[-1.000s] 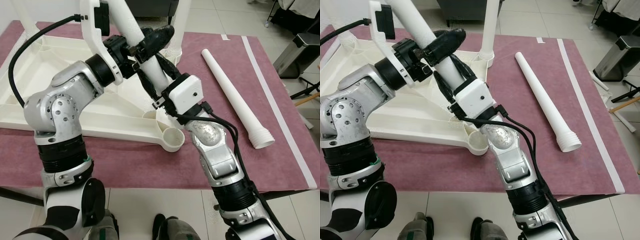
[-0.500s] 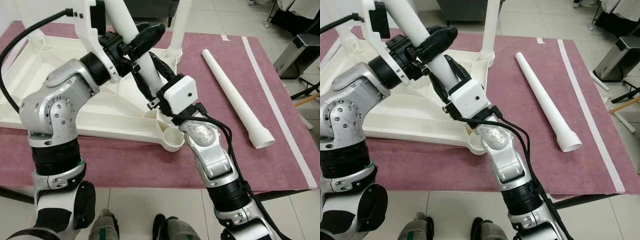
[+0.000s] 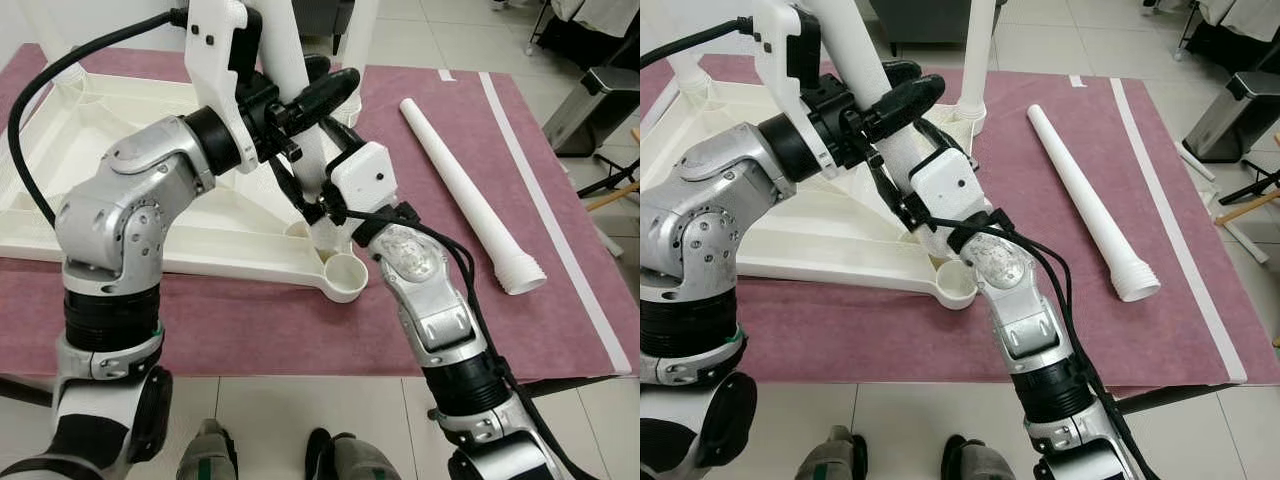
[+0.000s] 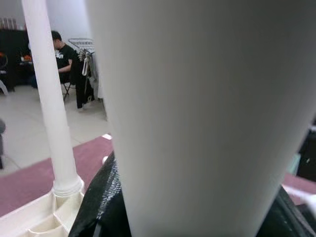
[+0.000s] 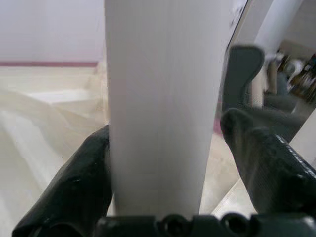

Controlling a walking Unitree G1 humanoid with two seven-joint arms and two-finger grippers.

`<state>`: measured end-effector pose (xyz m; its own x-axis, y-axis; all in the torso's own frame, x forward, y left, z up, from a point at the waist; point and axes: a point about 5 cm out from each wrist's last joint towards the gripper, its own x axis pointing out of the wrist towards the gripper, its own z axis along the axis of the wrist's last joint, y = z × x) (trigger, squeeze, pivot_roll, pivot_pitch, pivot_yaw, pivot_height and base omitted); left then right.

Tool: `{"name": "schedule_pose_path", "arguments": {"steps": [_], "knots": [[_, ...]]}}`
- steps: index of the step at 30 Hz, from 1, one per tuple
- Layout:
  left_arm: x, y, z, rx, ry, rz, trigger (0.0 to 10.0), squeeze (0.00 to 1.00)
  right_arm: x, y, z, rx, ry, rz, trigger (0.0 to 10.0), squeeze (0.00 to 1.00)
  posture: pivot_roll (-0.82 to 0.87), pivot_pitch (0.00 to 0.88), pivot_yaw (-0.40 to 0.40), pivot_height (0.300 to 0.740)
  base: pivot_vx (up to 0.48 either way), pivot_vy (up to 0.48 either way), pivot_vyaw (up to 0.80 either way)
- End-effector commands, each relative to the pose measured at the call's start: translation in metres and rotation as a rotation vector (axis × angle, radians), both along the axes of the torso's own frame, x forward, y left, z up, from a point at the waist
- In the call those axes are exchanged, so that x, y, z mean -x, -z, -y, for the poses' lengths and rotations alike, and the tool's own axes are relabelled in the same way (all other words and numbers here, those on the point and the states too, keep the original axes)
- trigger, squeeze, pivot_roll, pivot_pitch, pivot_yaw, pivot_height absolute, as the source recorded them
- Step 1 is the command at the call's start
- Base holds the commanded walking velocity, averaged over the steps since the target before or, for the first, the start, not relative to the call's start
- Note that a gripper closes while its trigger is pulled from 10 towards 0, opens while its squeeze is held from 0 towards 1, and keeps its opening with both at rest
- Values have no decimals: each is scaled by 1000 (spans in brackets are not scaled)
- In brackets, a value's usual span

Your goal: Building children table

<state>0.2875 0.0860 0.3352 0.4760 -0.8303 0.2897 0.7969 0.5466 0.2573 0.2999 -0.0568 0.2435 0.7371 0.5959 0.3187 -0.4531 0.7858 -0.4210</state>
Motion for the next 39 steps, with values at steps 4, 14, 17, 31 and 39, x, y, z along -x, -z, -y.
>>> {"name": "schedule_pose_path", "arguments": {"steps": [4, 14, 17, 31, 39], "knots": [[10, -6, 6, -74, 70, 99, 0, 0, 3, 7, -4, 36, -45, -69, 10000, 0, 102, 135, -27, 740, 0, 0, 0], [11, -8, 9, -111, 105, 130, 0, 0, 3, 2, -5, 79, -46, -26, 10000, 0, 102, 129, -25, 740, 0, 0, 0], [11, -8, 9, -113, 109, 133, 0, 0, 5, 1, -6, 75, -48, -28, 5020, 0, 103, 128, -25, 740, 0, 0, 0], [14, -8, 11, -111, 135, 145, 0, 0, 4, 2, -7, 61, -41, -48, 0, 0, 106, 120, -21, 740, 0, 0, 0], [-4, 3, 20, -78, -31, 39, 10000, 0, -4, -6, -5, -10, 142, 7, 0, 0, 105, 120, -15, 740, 0, 0, 0]]}}
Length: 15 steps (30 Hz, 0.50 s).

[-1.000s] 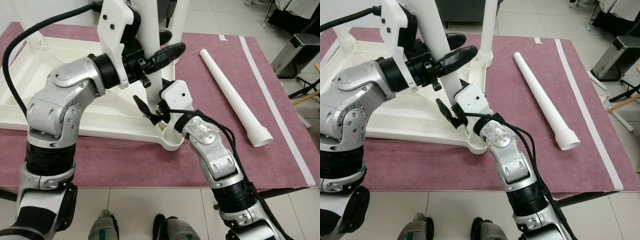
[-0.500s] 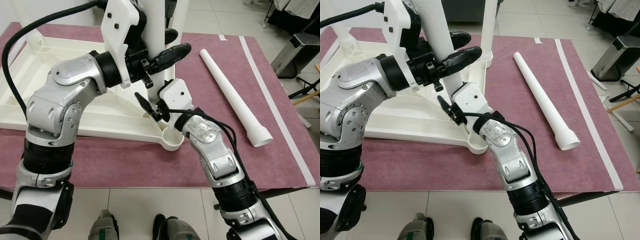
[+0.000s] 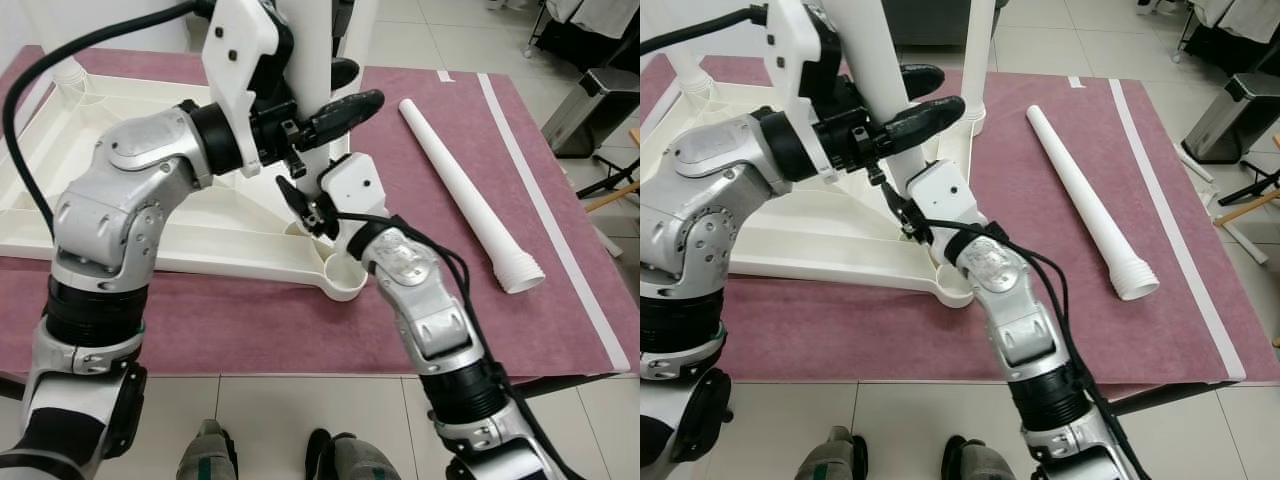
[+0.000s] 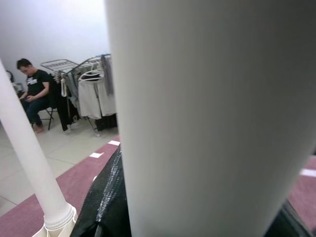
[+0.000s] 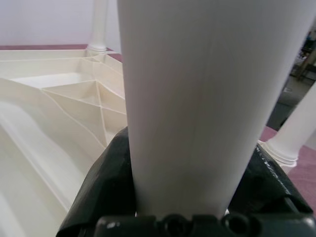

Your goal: Building children table

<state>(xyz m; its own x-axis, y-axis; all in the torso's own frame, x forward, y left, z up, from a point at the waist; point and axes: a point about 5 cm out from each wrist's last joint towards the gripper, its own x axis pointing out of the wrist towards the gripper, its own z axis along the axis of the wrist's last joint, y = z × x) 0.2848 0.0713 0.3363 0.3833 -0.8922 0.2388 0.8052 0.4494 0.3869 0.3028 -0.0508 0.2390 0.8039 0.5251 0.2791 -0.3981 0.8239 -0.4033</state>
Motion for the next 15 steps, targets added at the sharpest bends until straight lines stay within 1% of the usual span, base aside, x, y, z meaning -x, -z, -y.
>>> {"name": "schedule_pose_path", "arguments": {"steps": [1, 3, 4, 5, 6, 7, 8, 9, 10, 11, 12, 14, 15], "knots": [[-11, 6, 6, 37, -144, -78, 10000, 0, -2, -13, 1, -20, 84, 72, 0, 0, 105, 123, -12, 740, 0, 0, 0], [-11, 6, 6, 37, -144, -78, 10000, 0, -2, -13, 1, -20, 84, 72, 0, 0, 105, 123, -12, 740, 0, 0, 0], [-18, 9, 6, 56, -181, -124, 10000, 1000, -4, -14, 1, -25, 127, 87, 0, 0, 106, 124, -10, 740, 0, 0, 0], [-18, 9, 6, 56, -181, -124, 10000, 1000, -4, -14, 1, -25, 127, 87, 0, 0, 106, 124, -10, 740, 0, 0, 0], [-25, 8, 5, 88, -235, -161, 10000, 1000, -4, -14, 1, -35, 173, 100, 0, 0, 109, 130, -7, 740, 0, 0, 0], [-30, 8, 3, 107, -265, -194, 10000, 1000, -5, -15, 1, -48, 209, 109, 0, 0, 109, 132, -7, 740, 0, 0, 0], [-30, 8, 3, 107, -265, -194, 10000, 1000, -5, -15, 1, -48, 209, 109, 0, 0, 109, 132, -7, 740, 0, 0, 0], [-36, 6, 1, 158, -302, -254, 10000, 0, -6, -16, 3, -72, 263, 127, 0, 0, 111, 136, -4, 740, 0, 0, 0], [-38, 6, 1, 184, -308, -282, 10000, 0, -6, -18, 5, -85, 281, 136, 0, 0, 111, 136, -4, 740, 0, 0, 0], [-38, 6, 1, 184, -308, -282, 10000, 0, -6, -18, 5, -85, 281, 136, 0, 0, 111, 136, -4, 740, 0, 0, 0], [-43, 4, 0, 236, -341, -314, 10000, 0, -6, -19, 6, -97, 309, 151, 0, 0, 108, 138, -3, 740, 0, 0, 0], [-48, 1, -3, 289, -373, -325, 10000, 0, -7, -20, 8, -98, 334, 157, 0, 0, 106, 139, -3, 740, 0, 0, 0], [-48, 1, -3, 289, -373, -325, 10000, 0, -7, -20, 8, -98, 334, 157, 0, 0, 106, 139, -3, 740, 0, 0, 0]]}}
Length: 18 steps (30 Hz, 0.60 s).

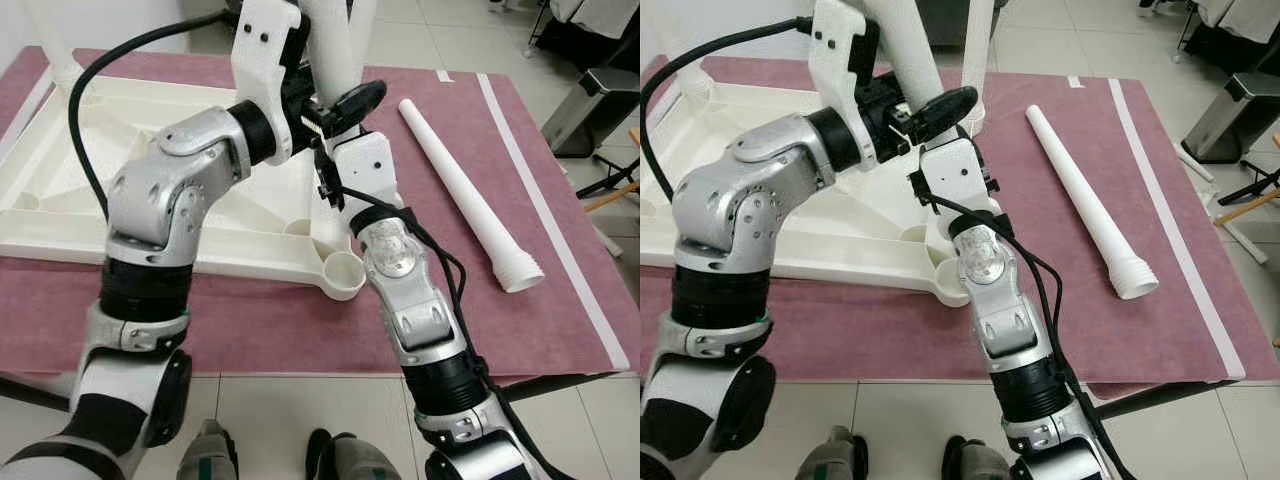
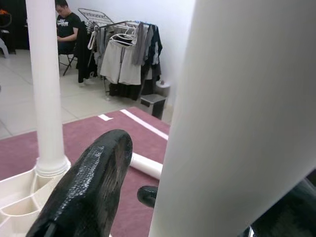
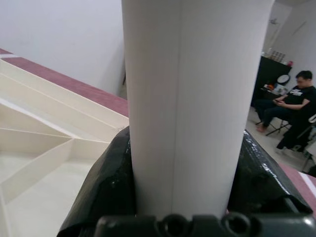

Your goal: Building children table

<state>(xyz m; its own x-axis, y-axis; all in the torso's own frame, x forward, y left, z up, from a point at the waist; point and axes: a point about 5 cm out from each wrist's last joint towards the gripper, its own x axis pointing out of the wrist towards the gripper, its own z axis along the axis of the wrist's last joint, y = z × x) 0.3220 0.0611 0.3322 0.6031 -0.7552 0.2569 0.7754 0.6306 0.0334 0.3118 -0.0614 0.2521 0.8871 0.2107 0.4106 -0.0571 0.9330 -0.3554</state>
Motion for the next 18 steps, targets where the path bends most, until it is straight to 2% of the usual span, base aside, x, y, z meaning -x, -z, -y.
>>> {"name": "schedule_pose_path", "arguments": {"steps": [1, 2, 5, 6, 8, 13, 14, 15, 18], "knots": [[-12, -5, -14, 78, -217, -40, 10000, 0, 2, -6, -2, -8, 14, 43, 0, 0, 106, 139, -3, 740, 0, 0, 0], [-12, -5, -14, 78, -217, -40, 10000, 0, 2, -6, -2, -8, 14, 43, 0, 0, 106, 139, -3, 740, 0, 0, 0], [-11, -17, -15, 176, -199, -27, 10000, 0, 0, -3, 1, -10, 87, 46, 0, 0, 107, 144, -2, 740, 0, 0, 0], [-11, -17, -15, 176, -199, -27, 10000, 0, 0, -3, 1, -10, 87, 46, 0, 0, 107, 144, -2, 740, 0, 0, 0], [-7, -26, -13, 225, -190, -15, 10000, 0, -3, 0, 4, 14, 171, 58, 0, 0, 108, 145, -2, 740, 0, 0, 0], [-6, -29, -12, 237, -189, -12, 10000, 0, -4, 0, 6, 42, 214, 80, 0, 0, 109, 146, -2, 740, 0, 0, 0], [-4, -31, -11, 244, -184, -12, 1373, 0, -5, 1, 7, 65, 243, 96, 0, 0, 111, 146, -1, 740, 0, 0, 0], [-2, -33, -9, 248, -167, 1, 0, 0, -7, 1, 7, 84, 257, 108, 0, 0, 111, 147, -2, 740, 0, 0, 0], [4, -35, -5, 229, -128, 30, 0, 0, -8, 2, 6, 99, 257, 117, 0, 0, 111, 148, -2, 740, 0, 0, 0]]}}
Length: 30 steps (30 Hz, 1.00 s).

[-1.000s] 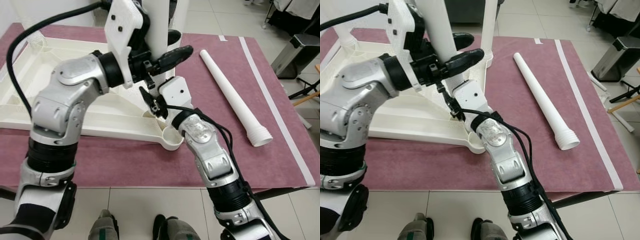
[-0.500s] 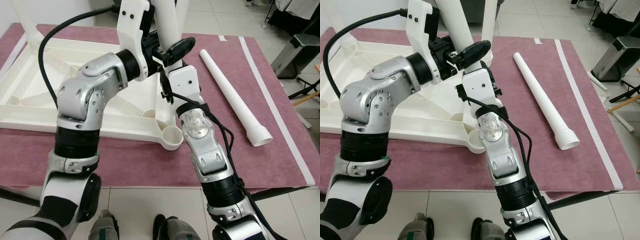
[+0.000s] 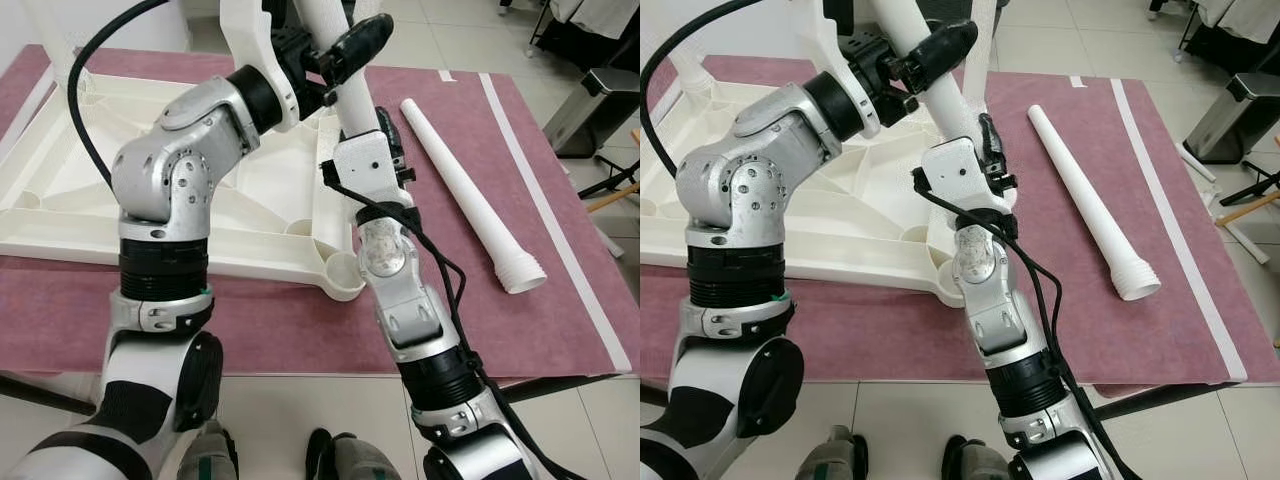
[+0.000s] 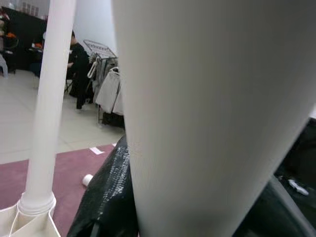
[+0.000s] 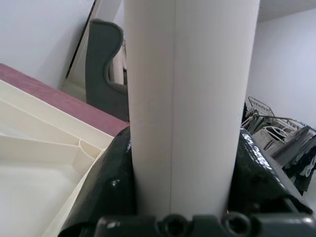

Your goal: Building children table

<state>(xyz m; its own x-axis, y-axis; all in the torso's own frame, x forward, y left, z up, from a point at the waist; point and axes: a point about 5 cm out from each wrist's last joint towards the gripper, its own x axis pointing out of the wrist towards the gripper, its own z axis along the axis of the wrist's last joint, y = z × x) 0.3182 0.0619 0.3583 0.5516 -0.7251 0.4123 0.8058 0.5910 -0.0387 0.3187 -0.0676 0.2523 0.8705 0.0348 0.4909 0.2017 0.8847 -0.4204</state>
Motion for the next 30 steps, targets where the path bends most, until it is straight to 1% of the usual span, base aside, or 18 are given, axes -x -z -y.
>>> {"name": "schedule_pose_path", "arguments": {"steps": [1, 4, 5, 6, 7, 8, 9, 10, 11, 14, 15, 16, 18, 19, 22, 23, 25, 30], "knots": [[2, -9, -2, 49, -159, -19, 0, 0, -1, 2, 0, 22, 15, 15, 0, 0, 110, 148, -2, 740, 0, 0, 0], [3, -8, -1, 40, -149, -18, 0, 0, -1, 2, -1, 19, 7, 17, 0, 0, 109, 149, -1, 740, 0, 0, 0], [4, -7, 0, 30, -142, -8, 0, 0, -1, 2, -5, 14, -37, 9, 0, 0, 107, 149, -2, 740, 0, 0, 0], [6, -7, 1, 12, -132, 10, 0, 0, 1, 2, -12, -7, -119, -8, 3255, 0, 106, 150, -2, 740, 0, 0, 0], [7, -6, 2, 0, -124, 24, 0, 0, 3, 1, -17, -21, -177, -18, 8549, 0, 107, 150, -2, 740, 0, 0, 0], [7, -6, 2, 0, -124, 24, 0, 0, 3, 1, -17, -21, -177, -18, 8549, 0, 107, 150, -2, 740, 0, 0, 0], [7, -6, 2, -22, -118, 43, 0, 0, 7, 0, -24, -13, -252, -23, 10000, 0, 107, 150, -3, 740, 0, 0, 0], [9, -6, 2, -57, -111, 77, 0, 0, 11, -1, -29, -11, -334, -41, 10000, 0, 107, 152, -6, 740, 0, 0, 0], [9, -6, 2, -57, -111, 77, 0, 0, 11, -1, -29, -11, -334, -41, 10000, 0, 107, 152, -6, 740, 0, 0, 0], [16, -4, 0, -177, -66, 181, 0, 0, 21, -3, -34, 23, -561, -120, 10000, 0, 106, 152, -7, 740, 0, 0, 0], [16, -4, 0, -177, -66, 181, 0, 0, 21, -3, -34, 23, -561, -120, 10000, 0, 106, 152, -7, 740, 0, 0, 0], [20, -3, -1, -202, -44, 204, 0, 0, 22, -5, -30, 28, -605, -136, 10000, 604, 102, 152, -9, 740, 0, 0, 0], [22, -3, -1, -216, -31, 217, 0, 0, 22, -7, -27, 30, -628, -142, 10000, 604, 102, 152, -9, 740, 0, 0, 0], [23, -3, -1, -221, -19, 223, 0, 0, 20, -9, -22, 27, -622, -140, 10000, 1000, 100, 152, -9, 740, 0, 0, 0], [25, -3, -1, -226, -5, 230, 0, 0, 20, -10, -19, 25, -655, -161, 10000, 1000, 101, 152, -8, 740, 0, 0, 0], [27, -2, -1, -238, 21, 241, 0, 0, 23, -11, -18, -7, -735, -203, 10000, 0, 100, 153, -8, 740, 0, 0, 0], [32, 0, 0, -260, 71, 261, 0, 0, 29, -12, -19, -40, -877, -267, 10000, 0, 101, 152, -8, 740, 0, 0, 0], [40, 6, 0, -321, 162, 301, 0, 0, 33, -15, -14, -25, -985, -304, 10000, 0, 104, 152, -10, 740, 0, 0, 0]]}}
